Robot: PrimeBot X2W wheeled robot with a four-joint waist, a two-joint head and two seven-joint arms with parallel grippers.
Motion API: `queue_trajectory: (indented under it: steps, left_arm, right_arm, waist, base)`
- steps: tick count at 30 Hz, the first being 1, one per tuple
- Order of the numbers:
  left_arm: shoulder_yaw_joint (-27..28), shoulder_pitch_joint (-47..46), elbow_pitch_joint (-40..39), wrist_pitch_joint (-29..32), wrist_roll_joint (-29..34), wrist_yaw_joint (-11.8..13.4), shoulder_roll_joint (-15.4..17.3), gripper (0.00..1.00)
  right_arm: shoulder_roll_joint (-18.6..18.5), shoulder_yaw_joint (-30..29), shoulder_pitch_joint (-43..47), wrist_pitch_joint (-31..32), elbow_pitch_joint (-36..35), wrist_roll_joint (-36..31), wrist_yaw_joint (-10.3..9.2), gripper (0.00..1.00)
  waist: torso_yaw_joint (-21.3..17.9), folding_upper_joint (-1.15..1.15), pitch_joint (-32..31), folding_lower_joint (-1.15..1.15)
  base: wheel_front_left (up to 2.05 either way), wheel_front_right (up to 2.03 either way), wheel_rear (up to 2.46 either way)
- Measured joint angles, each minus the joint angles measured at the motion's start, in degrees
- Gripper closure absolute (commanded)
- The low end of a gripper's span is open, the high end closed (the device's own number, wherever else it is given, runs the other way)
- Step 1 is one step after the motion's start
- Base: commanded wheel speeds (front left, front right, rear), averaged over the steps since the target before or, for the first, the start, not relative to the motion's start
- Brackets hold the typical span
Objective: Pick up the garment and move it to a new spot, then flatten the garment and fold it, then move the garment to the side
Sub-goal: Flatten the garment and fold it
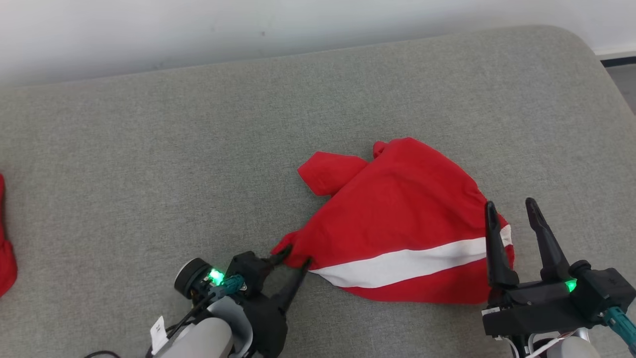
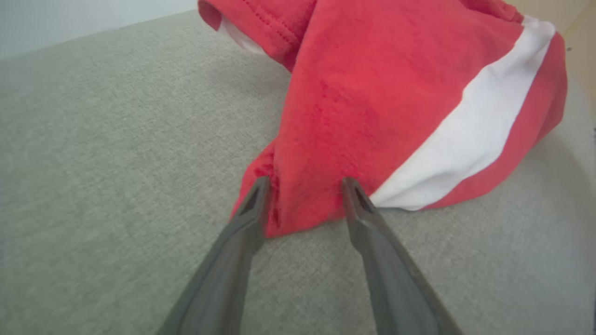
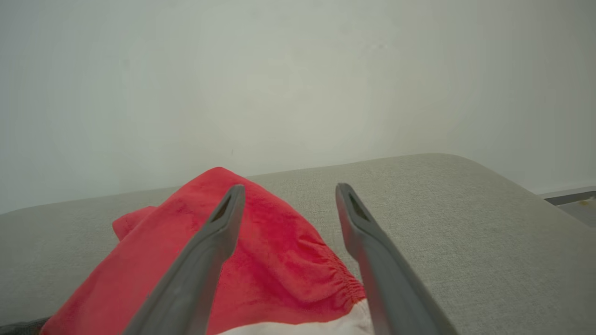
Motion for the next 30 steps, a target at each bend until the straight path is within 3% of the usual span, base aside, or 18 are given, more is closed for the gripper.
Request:
queue_trajectory:
  steps: [3, 9, 20, 25, 26, 27, 30]
  left_arm:
    - [-0.65, -1.18, 0.30, -0.01, -1.69, -0.02, -0.80, 1.00]
    - [4.30, -1.47, -3.65, -0.05, -1.69, 0.48, 0.33, 1.00]
    - [11.44, 5.47, -12.80, -0.07, -0.99, 4.05, 7.22, 1.00]
    - [11.70, 10.48, -14.01, 0.35, -2.24, 5.02, 8.33, 1.00]
    - [11.73, 11.01, -14.28, 0.35, -2.42, 5.14, 8.31, 0.57]
    - [11.98, 11.41, -14.80, 0.34, -2.44, 5.63, 8.15, 0.00]
    - [13.52, 12.20, -17.05, 0.18, -2.50, 6.93, 7.33, 0.00]
  right_arm:
    - [0.15, -0.79, 0.23, -0.01, -0.29, -0.02, 0.00, 0.00]
    - [0.42, -0.65, 0.92, -0.01, -0.18, -0.02, 0.00, 0.00]
    - [0.42, -0.46, 2.24, -0.01, 1.30, -0.02, 0.00, 0.00]
    - [0.41, -0.29, 2.43, -0.01, 1.79, 0.05, 0.00, 0.00]
    - [0.40, -0.25, 2.56, -0.01, 1.92, 0.08, 0.00, 0.00]
    - [0.34, -0.29, 2.71, -0.01, 2.03, 0.11, 0.00, 0.00]
    - [0.10, -0.53, 3.31, -0.01, 2.36, 0.34, 0.00, 0.00]
  waist:
    - [0.21, 0.00, 0.08, 0.00]
    - [2.53, 0.00, -0.81, 0.00]
    - [8.30, 0.00, -4.65, -0.01]
    - [9.42, -0.01, -6.11, -0.01]
    - [9.48, -0.01, -6.32, -0.01]
    - [9.50, 0.00, -6.52, -0.01]
    - [9.57, -0.01, -7.26, -0.01]
  base:
    - [0.00, 0.00, 0.00]
    - [0.00, 0.00, 0.00]
    - [0.00, 0.00, 0.00]
    - [0.00, 0.00, 0.00]
    - [0.00, 0.00, 0.00]
    - [0.00, 0.00, 0.00]
    - [0.00, 0.00, 0.00]
